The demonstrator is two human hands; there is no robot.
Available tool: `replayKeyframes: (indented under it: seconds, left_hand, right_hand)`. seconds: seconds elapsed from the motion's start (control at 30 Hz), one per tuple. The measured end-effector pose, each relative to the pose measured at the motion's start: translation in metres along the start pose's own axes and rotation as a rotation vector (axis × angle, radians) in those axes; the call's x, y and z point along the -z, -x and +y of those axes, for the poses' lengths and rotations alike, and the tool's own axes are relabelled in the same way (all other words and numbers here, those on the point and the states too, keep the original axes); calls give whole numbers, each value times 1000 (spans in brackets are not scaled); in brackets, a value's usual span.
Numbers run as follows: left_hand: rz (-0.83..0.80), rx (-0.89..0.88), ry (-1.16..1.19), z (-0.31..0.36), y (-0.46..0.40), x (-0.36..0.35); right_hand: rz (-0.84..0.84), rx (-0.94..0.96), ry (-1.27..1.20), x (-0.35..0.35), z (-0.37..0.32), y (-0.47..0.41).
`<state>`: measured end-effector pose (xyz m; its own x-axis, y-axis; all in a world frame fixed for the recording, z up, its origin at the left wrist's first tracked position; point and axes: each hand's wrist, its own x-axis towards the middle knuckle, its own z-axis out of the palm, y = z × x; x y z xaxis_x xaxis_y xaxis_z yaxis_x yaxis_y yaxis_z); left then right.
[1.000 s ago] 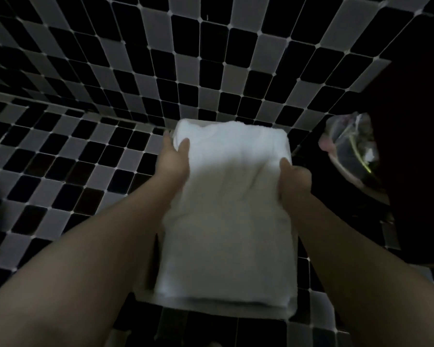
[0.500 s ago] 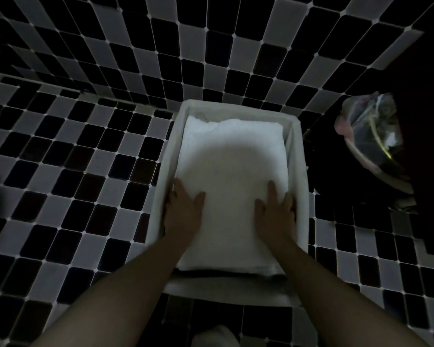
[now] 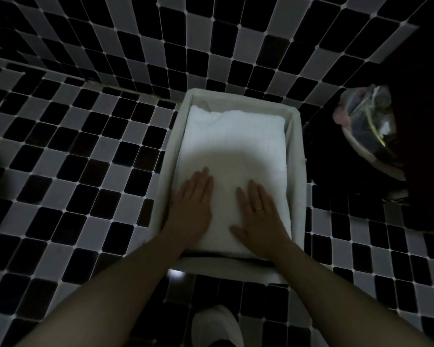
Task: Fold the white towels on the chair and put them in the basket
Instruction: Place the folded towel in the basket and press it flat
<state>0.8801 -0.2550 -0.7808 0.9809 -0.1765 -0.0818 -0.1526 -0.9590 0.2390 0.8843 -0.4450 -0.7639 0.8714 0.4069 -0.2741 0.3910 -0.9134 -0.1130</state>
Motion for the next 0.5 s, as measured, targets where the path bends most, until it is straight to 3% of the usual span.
replayKeyframes:
  seconds: [0.1, 0.2, 0.3, 0.43, 0.5]
  left_hand:
    - [-284, -147, -114, -11, 5, -5]
    - [-376, -89, -126, -6, 10, -2]
    - [-382, -36, -158, 12, 8, -4]
    - [-436, 24, -45, 18, -39, 40]
    - [-262, 119, 75, 8, -69, 60]
  right_hand:
    - [-259, 65, 38, -6, 9, -4]
    - [-241, 47, 218, -4, 11, 1]
    - [-238, 6, 182, -4, 9, 3]
    - [-461, -145, -10, 55, -4, -56]
    - [-277, -167, 37, 83, -2, -92]
